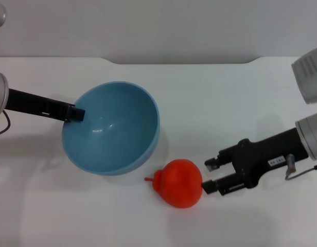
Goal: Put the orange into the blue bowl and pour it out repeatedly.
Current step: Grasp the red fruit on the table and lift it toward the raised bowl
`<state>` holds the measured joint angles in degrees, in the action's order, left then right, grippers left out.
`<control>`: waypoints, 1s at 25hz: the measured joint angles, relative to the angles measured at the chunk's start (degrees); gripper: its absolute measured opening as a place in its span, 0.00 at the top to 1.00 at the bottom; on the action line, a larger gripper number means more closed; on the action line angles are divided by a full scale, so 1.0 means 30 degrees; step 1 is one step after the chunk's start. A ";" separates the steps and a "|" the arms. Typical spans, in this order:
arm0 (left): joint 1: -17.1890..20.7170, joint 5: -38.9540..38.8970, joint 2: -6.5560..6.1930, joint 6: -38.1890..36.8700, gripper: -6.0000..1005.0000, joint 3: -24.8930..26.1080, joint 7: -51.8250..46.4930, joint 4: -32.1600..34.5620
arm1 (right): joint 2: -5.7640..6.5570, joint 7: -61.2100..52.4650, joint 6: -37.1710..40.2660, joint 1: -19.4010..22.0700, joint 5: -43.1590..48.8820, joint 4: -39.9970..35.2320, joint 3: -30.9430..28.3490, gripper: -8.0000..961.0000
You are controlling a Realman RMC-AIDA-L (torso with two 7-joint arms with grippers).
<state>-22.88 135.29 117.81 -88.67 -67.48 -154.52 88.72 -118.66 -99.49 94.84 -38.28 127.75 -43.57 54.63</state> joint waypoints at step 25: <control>-0.0220 0.0968 0.0007 -0.0188 1.00 -0.1171 0.0016 -0.0142 | -0.0174 -0.0876 -0.7375 -0.1073 -0.2861 0.3806 0.5567 0.34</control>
<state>-23.54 138.19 117.83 -89.24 -71.00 -154.48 88.29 -119.18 -102.12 72.71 -41.50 119.17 -32.16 71.33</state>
